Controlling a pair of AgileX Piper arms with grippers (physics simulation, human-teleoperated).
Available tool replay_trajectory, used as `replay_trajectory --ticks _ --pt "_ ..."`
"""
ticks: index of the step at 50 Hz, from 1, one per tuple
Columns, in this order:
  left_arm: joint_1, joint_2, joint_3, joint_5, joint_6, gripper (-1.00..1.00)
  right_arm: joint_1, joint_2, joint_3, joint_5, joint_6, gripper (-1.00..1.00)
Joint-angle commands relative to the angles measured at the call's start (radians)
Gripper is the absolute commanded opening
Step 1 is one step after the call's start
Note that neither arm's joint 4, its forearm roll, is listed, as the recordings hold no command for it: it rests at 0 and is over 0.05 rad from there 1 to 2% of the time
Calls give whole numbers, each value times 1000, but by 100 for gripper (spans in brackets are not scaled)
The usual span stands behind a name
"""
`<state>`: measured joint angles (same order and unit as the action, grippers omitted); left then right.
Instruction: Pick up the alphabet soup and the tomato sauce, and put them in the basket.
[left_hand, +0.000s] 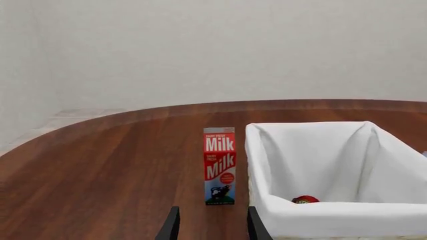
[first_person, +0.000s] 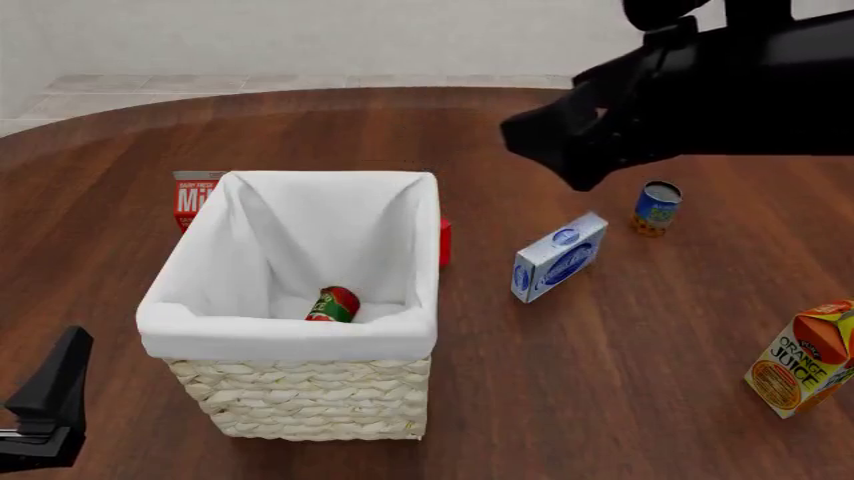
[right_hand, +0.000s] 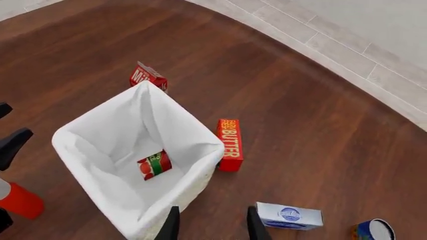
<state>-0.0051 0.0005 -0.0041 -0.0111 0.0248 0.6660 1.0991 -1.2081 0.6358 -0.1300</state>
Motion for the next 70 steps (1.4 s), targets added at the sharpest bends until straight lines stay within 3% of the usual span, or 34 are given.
replay_trajectory --ticks 1,70 --pt "0 0 0 1 0 100 -29 -8 17 -9 4 100" --pt "-3 0 1 0 6 100 -249 -61 136 -83 -24 100"
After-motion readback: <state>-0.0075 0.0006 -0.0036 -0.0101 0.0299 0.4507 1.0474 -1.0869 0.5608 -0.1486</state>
